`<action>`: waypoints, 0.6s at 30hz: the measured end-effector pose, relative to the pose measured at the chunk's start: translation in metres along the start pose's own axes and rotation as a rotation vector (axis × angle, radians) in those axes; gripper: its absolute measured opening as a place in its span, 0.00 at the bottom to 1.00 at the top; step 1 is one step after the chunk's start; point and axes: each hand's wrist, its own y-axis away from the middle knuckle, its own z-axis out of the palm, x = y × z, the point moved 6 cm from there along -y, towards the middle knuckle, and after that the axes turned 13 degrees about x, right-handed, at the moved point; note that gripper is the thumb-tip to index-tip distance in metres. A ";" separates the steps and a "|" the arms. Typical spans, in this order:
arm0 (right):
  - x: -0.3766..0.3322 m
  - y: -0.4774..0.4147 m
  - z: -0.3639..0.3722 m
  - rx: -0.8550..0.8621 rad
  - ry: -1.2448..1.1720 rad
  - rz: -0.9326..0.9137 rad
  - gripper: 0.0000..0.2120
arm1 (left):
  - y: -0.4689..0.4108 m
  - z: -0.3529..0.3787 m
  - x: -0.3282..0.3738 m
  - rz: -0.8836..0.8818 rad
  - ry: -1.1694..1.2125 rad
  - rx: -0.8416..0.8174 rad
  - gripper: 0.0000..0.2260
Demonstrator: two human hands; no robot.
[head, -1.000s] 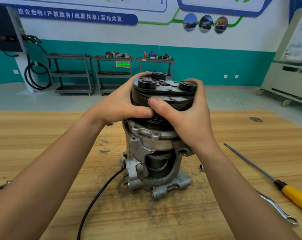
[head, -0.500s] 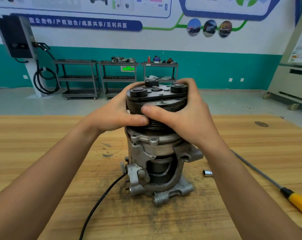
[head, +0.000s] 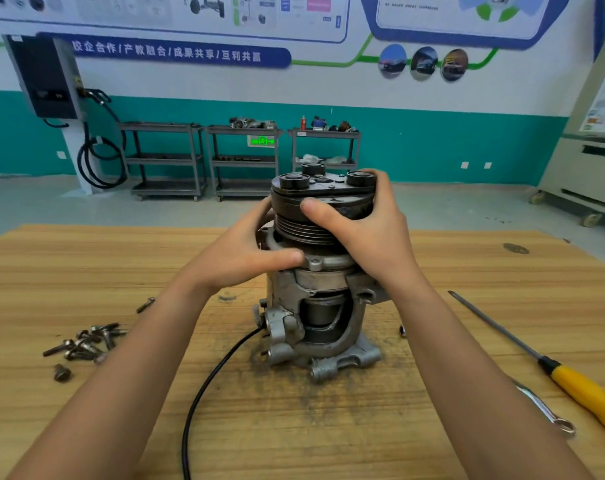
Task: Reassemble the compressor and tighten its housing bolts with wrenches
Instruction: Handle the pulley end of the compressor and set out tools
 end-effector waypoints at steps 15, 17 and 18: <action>-0.005 0.012 0.000 0.119 0.118 0.008 0.44 | 0.000 -0.001 -0.009 -0.019 0.093 0.045 0.38; -0.005 0.012 0.001 0.110 0.116 0.017 0.44 | 0.002 0.000 -0.010 -0.043 0.087 0.026 0.42; -0.004 0.012 0.001 0.091 0.105 0.022 0.43 | 0.004 0.000 -0.009 -0.054 0.066 0.012 0.42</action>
